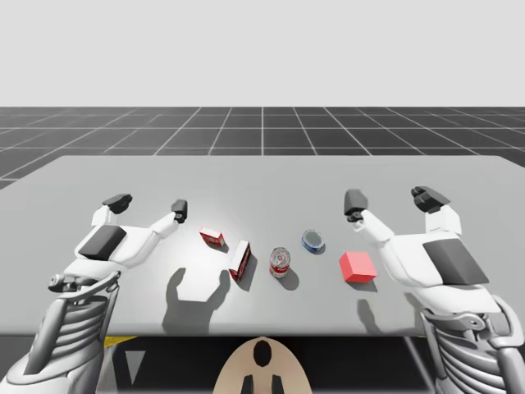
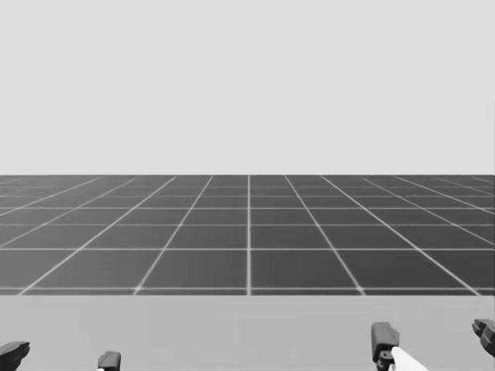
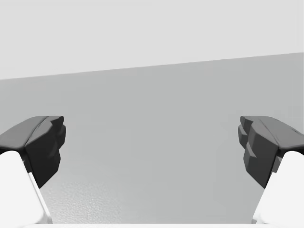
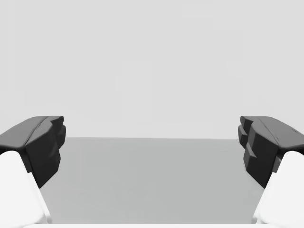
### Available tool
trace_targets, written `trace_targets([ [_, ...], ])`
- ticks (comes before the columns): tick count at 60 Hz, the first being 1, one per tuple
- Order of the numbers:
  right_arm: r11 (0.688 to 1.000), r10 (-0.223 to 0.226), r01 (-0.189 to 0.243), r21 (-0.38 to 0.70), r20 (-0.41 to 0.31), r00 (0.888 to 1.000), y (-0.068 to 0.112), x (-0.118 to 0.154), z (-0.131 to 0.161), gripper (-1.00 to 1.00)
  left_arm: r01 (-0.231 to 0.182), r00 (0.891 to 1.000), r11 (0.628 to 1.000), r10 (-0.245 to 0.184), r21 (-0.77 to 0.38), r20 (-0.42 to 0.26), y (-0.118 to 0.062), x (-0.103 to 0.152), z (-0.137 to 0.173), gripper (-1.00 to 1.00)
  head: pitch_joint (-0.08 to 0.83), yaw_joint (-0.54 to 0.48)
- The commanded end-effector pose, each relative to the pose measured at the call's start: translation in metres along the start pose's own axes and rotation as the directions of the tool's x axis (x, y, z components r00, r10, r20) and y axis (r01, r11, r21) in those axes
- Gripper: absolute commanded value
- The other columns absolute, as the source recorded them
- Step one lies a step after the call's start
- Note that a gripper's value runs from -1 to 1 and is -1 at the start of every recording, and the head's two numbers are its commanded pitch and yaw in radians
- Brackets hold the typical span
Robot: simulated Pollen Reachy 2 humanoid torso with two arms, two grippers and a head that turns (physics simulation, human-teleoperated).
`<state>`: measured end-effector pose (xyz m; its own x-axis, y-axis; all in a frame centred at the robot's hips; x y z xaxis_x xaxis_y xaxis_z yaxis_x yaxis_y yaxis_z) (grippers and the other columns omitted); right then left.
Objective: Find the red cube and pick it up.
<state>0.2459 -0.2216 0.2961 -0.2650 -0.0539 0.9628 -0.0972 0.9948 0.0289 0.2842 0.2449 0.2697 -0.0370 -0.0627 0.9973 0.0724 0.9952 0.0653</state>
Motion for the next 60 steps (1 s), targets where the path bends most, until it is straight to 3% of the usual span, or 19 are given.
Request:
trace_targets([
  [1, 0.999, -0.019, 0.02, -0.049, 0.025, 1.0, 0.0019, -0.0006, 0.0025, -1.0, 0.004, 1.0, 1.0, -0.004, 0.002, 0.001, 0.0002, -0.0001, 0.0, -1.0, 0.009, 0.0],
  [13, 1.0, -0.024, 0.024, -0.019, 0.015, 1.0, -0.0005, 0.0006, -0.0001, -1.0, 0.001, 1.0, 1.0, -0.001, 0.004, -0.002, 0.0006, 0.0, 0.0002, -1.0, 0.062, 0.0],
  [44, 1.0, -0.02, 0.02, -0.015, 0.002, 1.0, -0.0013, -0.0009, -0.0017, -1.0, -0.004, 1.0, 1.0, 0.004, -0.001, -0.003, 0.003, 0.0007, -0.0005, -1.0, 0.477, 0.0],
  [60, 1.0, -0.016, 0.016, -0.015, -0.005, 1.0, -0.0012, -0.0019, -0.0025, -1.0, -0.002, 1.0, 1.0, 0.002, -0.008, -0.005, 0.0027, 0.0014, -0.0002, -1.0, 0.613, -0.12],
])
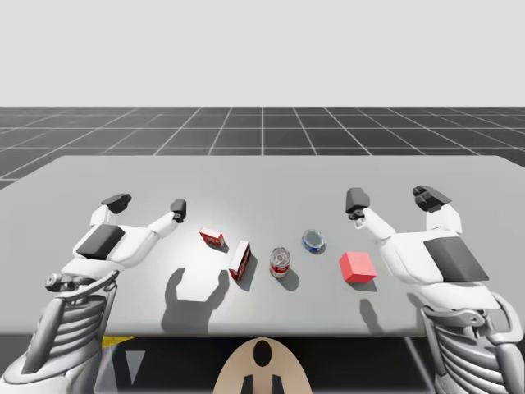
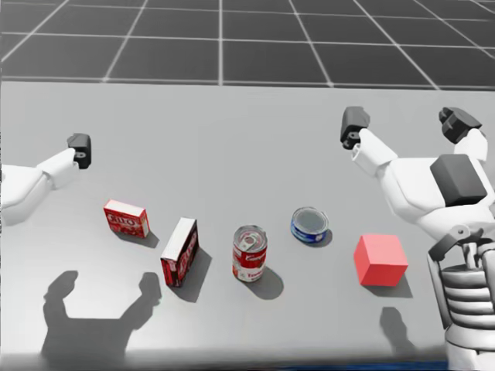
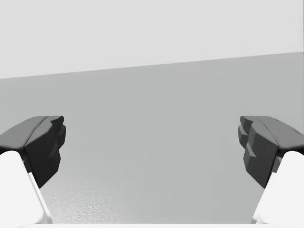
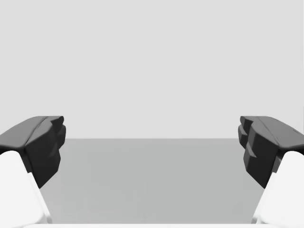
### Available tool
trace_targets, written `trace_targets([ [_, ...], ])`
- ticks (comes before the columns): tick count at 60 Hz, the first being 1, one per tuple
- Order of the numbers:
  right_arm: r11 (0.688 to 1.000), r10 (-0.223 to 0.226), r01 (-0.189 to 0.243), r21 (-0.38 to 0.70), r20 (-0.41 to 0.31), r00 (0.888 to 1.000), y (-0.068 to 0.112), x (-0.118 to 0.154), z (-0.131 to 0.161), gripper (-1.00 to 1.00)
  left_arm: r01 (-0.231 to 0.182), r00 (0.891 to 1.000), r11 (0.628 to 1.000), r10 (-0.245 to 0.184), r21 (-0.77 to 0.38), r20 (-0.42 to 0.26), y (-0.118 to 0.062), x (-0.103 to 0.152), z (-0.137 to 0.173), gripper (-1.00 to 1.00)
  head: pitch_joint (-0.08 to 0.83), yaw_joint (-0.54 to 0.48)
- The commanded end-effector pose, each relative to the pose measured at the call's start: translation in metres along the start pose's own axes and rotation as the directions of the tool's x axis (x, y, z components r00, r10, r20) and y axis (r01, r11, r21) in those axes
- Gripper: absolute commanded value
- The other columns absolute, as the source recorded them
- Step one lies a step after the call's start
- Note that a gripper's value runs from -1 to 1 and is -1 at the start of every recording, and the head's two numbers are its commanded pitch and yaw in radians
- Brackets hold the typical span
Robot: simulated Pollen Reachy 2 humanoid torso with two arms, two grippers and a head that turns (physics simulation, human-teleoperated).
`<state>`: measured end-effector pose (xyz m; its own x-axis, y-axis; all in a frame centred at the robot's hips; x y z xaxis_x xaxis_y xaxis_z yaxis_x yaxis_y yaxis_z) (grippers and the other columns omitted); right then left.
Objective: Find the red cube and pick it up.
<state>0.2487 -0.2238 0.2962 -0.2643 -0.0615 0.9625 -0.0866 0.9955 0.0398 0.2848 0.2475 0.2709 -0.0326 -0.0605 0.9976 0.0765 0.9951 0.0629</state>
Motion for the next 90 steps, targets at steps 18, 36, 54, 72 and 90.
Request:
trace_targets([
  [18, 1.0, -0.005, 0.005, -0.004, -0.01, 1.0, 0.002, -0.003, -0.001, -1.0, 0.0, 1.0, 1.0, 0.0, -0.014, -0.001, -0.003, 0.001, 0.001, -1.0, 0.715, -0.34],
  [36, 1.0, -0.023, 0.023, 0.001, -0.014, 1.0, 0.002, -0.003, -0.001, -1.0, -0.006, 1.0, 1.0, 0.006, -0.014, -0.003, -0.003, 0.002, 0.001, -1.0, 0.728, -0.41],
  [54, 0.994, -0.106, 0.106, 0.0, -0.053, 0.993, 0.008, 0.006, 0.03, -1.0, -0.01, 1.0, 1.0, 0.01, -0.005, -0.016, -0.002, 0.0, 0.0, -1.0, 0.706, -0.39],
  [72, 0.995, -0.073, 0.064, -0.075, -0.112, 0.991, 0.008, -0.024, 0.078, -1.0, -0.001, 0.999, 1.0, 0.001, 0.006, -0.032, 0.0, -0.002, -0.001, -1.0, 0.726, -0.4],
  [90, 0.988, -0.088, 0.057, -0.141, -0.225, 0.97, 0.002, -0.082, 0.101, -1.0, 0.015, 0.999, 1.0, -0.014, 0.017, -0.04, 0.0, -0.005, -0.004, -1.0, 0.734, -0.41],
])
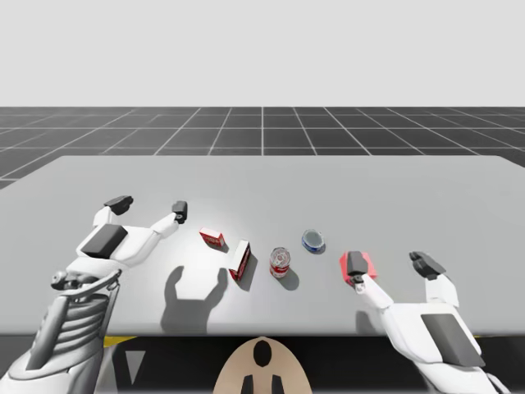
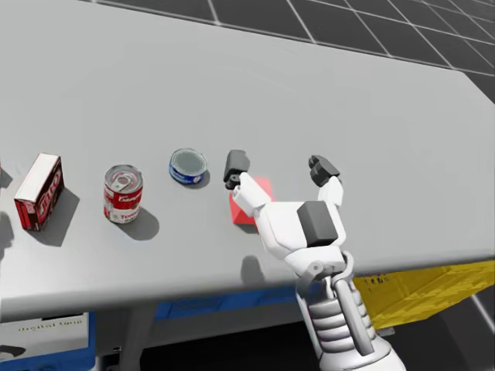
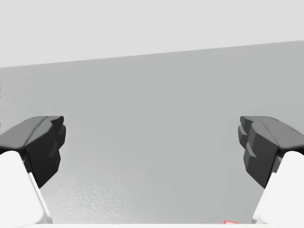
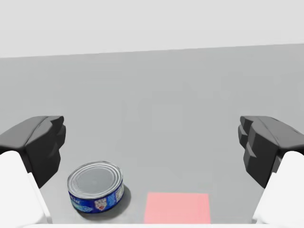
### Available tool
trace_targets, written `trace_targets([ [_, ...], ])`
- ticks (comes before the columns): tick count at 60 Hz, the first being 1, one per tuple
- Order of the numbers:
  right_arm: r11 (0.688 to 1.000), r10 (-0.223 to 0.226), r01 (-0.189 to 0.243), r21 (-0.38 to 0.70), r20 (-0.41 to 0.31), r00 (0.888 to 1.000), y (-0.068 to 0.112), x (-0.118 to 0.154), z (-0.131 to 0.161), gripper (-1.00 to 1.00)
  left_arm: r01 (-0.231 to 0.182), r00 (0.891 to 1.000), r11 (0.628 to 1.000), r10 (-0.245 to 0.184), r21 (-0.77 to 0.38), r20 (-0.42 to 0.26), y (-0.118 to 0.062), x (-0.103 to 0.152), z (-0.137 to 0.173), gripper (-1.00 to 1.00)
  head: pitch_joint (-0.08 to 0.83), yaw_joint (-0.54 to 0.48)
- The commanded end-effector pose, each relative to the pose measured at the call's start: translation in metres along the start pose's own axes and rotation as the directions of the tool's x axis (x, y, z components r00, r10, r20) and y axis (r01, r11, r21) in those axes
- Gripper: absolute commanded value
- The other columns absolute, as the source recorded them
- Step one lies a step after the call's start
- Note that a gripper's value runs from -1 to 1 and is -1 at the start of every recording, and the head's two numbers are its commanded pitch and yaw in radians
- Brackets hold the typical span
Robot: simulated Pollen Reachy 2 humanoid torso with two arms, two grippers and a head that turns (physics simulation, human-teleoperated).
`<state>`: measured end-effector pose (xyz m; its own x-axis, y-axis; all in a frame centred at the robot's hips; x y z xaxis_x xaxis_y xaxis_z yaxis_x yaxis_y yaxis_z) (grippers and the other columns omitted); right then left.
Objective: Find the red cube and pick it up.
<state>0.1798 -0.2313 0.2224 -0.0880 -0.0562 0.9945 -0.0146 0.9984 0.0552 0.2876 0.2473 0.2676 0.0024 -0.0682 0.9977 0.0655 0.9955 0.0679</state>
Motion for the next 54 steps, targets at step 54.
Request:
trace_targets([
  [54, 0.997, -0.019, -0.006, -0.081, -0.307, 0.951, 0.01, -0.1, -0.035, -1.0, 0.016, 1.0, 1.0, -0.016, 0.005, -0.011, -0.002, -0.002, -0.002, -1.0, 0.743, -0.39],
])
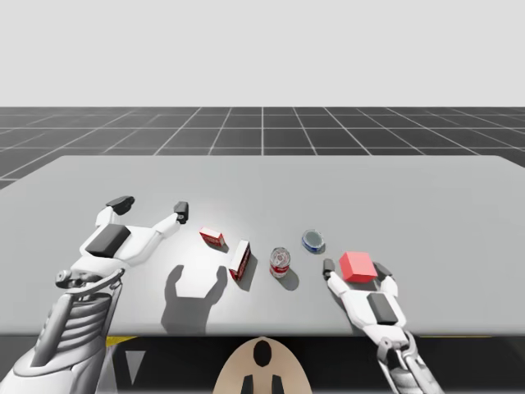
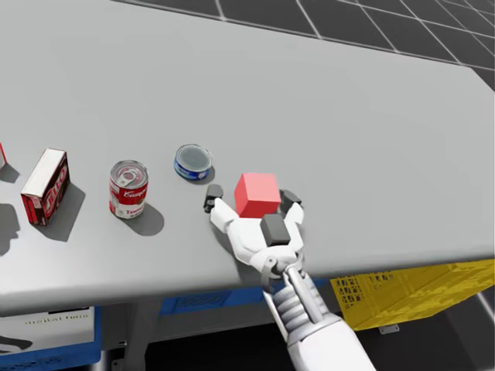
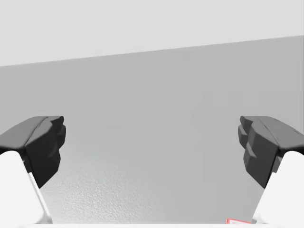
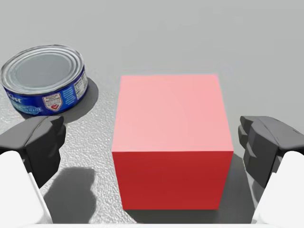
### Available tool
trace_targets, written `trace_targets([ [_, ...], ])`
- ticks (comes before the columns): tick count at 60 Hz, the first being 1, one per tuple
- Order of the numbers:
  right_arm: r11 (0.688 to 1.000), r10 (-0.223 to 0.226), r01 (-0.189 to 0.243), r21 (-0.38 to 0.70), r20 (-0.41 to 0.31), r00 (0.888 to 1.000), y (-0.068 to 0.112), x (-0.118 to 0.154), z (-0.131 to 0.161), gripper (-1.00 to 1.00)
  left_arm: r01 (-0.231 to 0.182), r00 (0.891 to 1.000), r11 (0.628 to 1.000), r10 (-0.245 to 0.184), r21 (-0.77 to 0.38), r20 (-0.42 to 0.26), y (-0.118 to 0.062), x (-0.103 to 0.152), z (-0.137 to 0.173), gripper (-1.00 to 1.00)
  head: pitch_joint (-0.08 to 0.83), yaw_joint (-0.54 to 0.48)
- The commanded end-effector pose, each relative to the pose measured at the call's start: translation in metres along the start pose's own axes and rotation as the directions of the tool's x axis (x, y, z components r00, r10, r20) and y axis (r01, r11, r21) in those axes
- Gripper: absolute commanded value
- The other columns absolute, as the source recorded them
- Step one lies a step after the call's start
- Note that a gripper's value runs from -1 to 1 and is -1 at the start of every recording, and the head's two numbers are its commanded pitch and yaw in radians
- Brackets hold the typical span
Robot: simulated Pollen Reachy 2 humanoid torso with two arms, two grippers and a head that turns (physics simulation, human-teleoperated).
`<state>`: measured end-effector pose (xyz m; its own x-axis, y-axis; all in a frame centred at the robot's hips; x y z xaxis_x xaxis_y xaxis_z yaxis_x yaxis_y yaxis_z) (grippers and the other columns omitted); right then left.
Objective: Find the red cube and pick it up.
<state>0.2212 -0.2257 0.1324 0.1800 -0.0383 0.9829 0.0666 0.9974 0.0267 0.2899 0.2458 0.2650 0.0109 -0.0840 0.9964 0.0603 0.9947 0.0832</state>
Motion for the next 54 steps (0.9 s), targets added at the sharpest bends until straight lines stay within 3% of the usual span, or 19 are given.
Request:
trace_targets([
  [1, 0.999, -0.036, 0.037, 0.012, -0.058, 0.998, 0.0106, -0.0064, -0.002, -0.85, 0.0, 1.0, 1.0, 0.0, 0.0, -0.002, -0.0001, 0.0, -0.0001, -1.0, 0.743, -0.39],
  [2, 0.999, -0.032, 0.032, 0.008, -0.056, 0.998, 0.0108, -0.0065, -0.0017, -0.78, 0.0, 1.0, 1.0, 0.0, 0.0, -0.002, -0.0002, 0.0001, 0.0, -1.0, 0.743, -0.39],
  [3, 1.0, -0.022, 0.022, 0.0, -0.054, 0.998, 0.0106, -0.0069, -0.0012, -0.35, 0.0, 1.0, 1.0, 0.0, 0.0, -0.002, -0.0004, 0.0001, 0.0001, -1.0, 0.742, -0.39],
  [4, 1.0, -0.018, 0.018, -0.008, -0.049, 0.999, 0.0106, -0.007, -0.0008, -0.09, 0.0, 1.0, 1.0, 0.0, -0.001, -0.002, -0.0004, 0.0001, 0.0001, -1.0, 0.742, -0.39],
  [5, 1.0, -0.024, 0.024, -0.005, -0.053, 0.998, 0.0107, -0.0074, -0.001, 0.73, 0.0, 1.0, 1.0, 0.0, -0.001, -0.002, -0.0006, 0.0001, 0.0001, -1.0, 0.741, -0.39],
  [6, 1.0, -0.028, 0.028, -0.005, -0.061, 0.998, 0.0105, -0.0076, -0.0009, 0.96, 0.0, 1.0, 1.0, 0.0, -0.001, -0.002, -0.0006, 0.0001, 0.0001, -1.0, 0.74, -0.39],
  [26, 1.0, -0.016, 0.015, -0.016, -0.059, 0.998, 0.01, -0.0083, -0.0001, 1.0, 0.0, 1.0, 1.0, 0.0, -0.002, -0.004, -0.0011, 0.0001, 0.0002, -1.0, 0.679, -0.4],
  [38, 1.0, -0.005, 0.005, -0.015, -0.05, 0.999, 0.0106, -0.0084, 0.0003, 1.0, 0.001, 1.0, 1.0, -0.001, -0.004, -0.004, -0.0016, -0.0001, 0.0003, -1.0, 0.481, -0.44],
  [54, 1.0, 0.003, -0.003, -0.001, -0.03, 1.0, 0.0113, -0.0071, 0.0008, 1.0, 0.001, 1.0, 1.0, -0.001, -0.005, -0.005, -0.0013, -0.0004, 0.0006, -1.0, 0.358, -0.46],
])
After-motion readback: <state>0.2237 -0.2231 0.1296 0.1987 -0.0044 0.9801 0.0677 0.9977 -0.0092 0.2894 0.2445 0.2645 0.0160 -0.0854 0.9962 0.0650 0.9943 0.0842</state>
